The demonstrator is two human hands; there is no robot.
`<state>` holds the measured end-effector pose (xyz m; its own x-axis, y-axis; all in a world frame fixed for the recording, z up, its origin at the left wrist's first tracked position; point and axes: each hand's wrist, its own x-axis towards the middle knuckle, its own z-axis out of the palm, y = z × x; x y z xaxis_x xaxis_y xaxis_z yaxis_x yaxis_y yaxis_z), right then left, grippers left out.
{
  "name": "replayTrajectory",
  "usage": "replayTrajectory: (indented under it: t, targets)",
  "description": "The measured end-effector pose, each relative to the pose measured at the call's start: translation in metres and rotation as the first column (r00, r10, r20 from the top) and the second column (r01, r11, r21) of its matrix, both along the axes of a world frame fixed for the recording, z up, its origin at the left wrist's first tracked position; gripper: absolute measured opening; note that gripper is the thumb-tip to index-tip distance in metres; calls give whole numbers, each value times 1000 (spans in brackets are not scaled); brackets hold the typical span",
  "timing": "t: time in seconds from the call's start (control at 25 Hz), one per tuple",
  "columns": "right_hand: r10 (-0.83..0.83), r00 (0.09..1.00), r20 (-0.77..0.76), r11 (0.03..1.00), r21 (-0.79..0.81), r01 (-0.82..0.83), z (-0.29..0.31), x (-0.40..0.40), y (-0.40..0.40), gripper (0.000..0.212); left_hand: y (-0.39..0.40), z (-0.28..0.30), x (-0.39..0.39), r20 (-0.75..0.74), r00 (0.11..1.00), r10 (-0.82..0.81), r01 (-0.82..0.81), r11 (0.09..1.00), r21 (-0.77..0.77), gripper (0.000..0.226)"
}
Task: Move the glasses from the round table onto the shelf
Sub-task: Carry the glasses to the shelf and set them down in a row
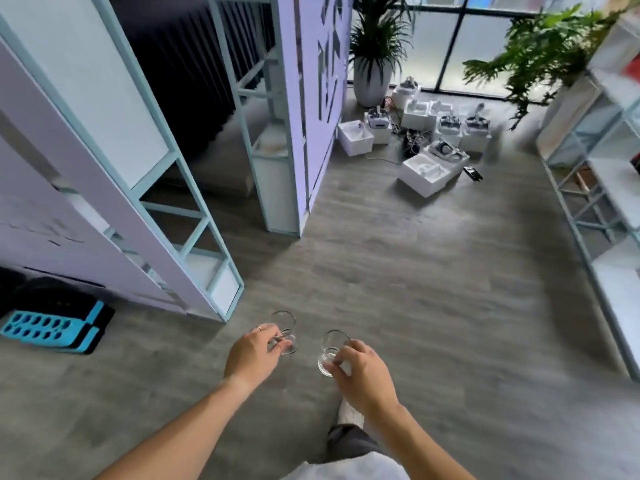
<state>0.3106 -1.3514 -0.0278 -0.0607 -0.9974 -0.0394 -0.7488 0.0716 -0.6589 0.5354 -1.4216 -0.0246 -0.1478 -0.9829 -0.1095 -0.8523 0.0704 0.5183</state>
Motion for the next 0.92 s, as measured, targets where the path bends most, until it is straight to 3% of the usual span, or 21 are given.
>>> replayTrajectory:
  t: [0.24,0.4,0.92]
  targets:
    - [240,969,-57,971,3,-241,30,-20,-199,23,-154,20,-18,-47,986,160,-161,987,-22,27]
    - [351,934,-70,937,29,-349,30,-8,-328,24,-261,3,-1,-83,961,266,-267,964,-6,24]
    - [381,922,-60,924,36,-380,38,99,-672,23,-617,4,79,-100,903,417,-416,909,33,22]
